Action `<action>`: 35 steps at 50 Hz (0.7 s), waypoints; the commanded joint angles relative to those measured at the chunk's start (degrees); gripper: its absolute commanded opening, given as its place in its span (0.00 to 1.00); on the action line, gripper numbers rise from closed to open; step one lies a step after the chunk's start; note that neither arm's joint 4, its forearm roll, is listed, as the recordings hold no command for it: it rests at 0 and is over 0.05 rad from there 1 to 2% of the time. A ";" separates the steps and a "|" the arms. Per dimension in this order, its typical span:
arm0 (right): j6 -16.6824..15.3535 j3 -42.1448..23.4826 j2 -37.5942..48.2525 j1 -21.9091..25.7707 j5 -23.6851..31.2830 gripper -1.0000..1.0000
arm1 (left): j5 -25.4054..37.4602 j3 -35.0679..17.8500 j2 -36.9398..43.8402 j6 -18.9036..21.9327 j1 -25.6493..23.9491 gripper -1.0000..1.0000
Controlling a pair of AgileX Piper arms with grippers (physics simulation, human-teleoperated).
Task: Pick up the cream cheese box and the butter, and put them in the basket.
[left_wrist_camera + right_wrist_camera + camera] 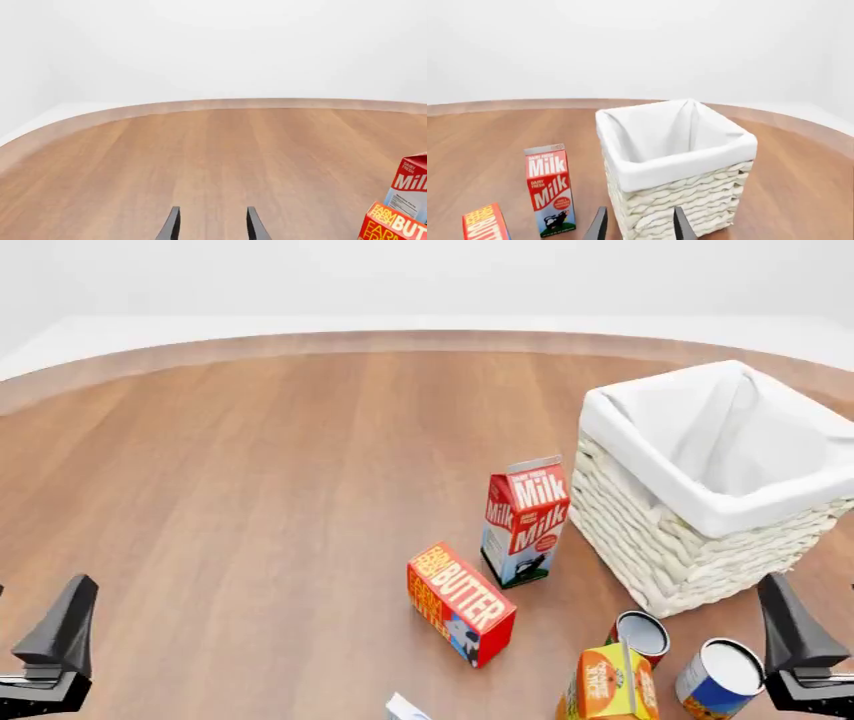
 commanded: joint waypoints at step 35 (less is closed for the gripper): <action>0.85 -15.58 18.19 11.29 -0.40 1.00 | 0.00 0.00 0.00 0.00 0.00 1.00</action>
